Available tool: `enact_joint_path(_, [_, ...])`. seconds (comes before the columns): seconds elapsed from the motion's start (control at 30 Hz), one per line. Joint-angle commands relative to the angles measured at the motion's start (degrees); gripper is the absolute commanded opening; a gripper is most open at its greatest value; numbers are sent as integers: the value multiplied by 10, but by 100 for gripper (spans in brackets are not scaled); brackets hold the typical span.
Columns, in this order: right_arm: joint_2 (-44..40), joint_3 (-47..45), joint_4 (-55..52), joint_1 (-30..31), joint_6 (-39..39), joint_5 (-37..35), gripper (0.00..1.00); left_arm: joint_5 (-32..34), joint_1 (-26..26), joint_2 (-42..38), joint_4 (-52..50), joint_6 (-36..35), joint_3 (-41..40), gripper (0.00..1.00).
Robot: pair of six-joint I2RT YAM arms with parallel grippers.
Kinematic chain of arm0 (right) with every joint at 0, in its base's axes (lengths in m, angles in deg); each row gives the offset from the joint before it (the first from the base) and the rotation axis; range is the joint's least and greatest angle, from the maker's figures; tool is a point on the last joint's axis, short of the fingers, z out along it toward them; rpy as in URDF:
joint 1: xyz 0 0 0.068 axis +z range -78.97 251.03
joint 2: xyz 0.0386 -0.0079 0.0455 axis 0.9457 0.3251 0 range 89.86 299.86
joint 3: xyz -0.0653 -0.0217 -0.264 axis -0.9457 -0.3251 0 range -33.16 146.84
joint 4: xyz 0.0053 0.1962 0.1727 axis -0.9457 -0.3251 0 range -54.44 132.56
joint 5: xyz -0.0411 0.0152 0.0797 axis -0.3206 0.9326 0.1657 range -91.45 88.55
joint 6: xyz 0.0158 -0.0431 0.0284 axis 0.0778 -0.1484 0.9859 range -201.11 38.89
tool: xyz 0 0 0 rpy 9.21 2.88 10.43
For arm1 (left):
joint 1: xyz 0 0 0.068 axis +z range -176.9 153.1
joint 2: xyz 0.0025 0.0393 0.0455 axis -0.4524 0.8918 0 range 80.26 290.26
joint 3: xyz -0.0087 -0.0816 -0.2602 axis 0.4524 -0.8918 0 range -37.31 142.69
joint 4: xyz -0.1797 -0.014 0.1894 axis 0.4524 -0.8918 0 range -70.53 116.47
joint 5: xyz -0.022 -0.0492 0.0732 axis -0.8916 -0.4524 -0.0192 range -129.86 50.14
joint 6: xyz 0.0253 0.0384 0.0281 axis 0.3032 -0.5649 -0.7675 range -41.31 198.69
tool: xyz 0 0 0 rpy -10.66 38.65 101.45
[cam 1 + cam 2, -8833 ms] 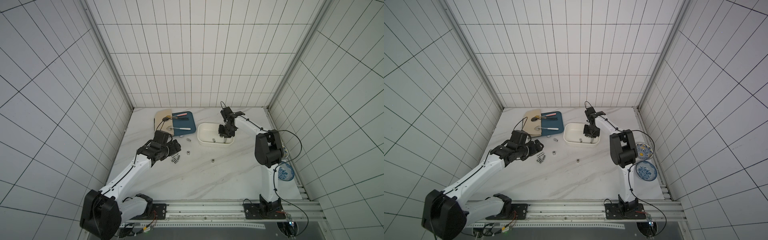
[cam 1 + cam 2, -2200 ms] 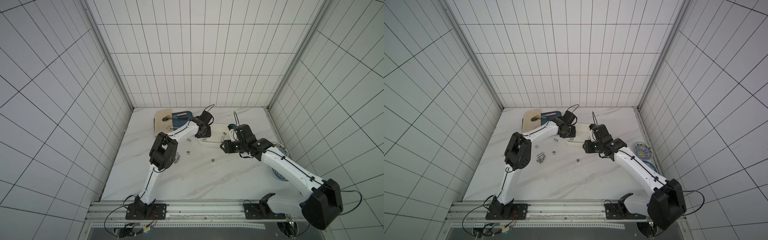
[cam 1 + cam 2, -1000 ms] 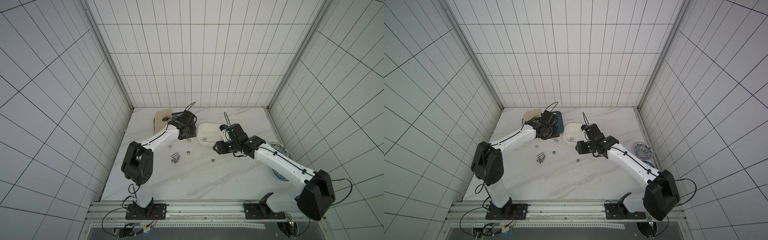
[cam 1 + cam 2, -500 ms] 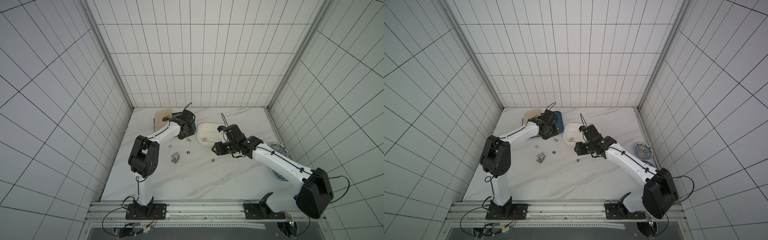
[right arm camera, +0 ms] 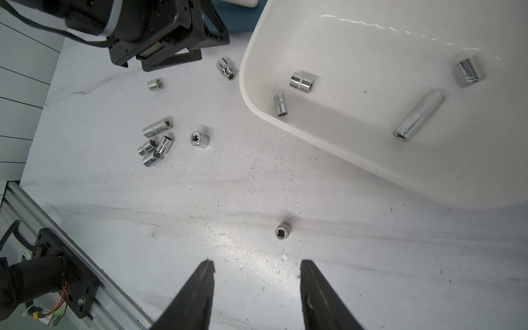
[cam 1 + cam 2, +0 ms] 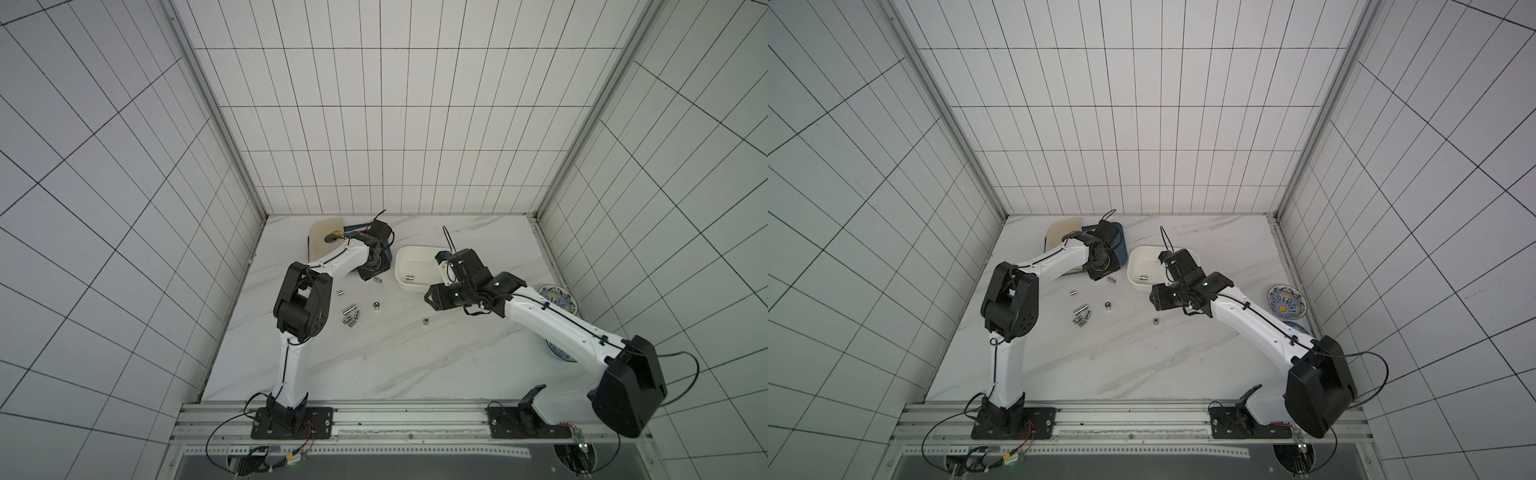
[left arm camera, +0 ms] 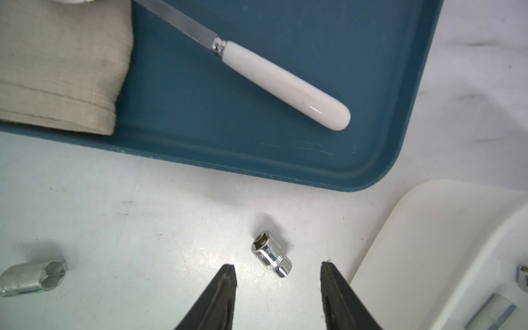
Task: Put the socket on the desktop into the storage box
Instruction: Pick up the socket head from the center of the board.
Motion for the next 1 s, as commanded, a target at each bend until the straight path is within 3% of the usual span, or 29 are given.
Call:
enact_joint_path(0.0, [-2,12,-1,3,-7,-12,52,12,1,19,-24,15,22,50])
enact_joint_path(0.97, [-21,-3,0,-12,-7,-20,51,-17,-2,63,-17,36,34,41])
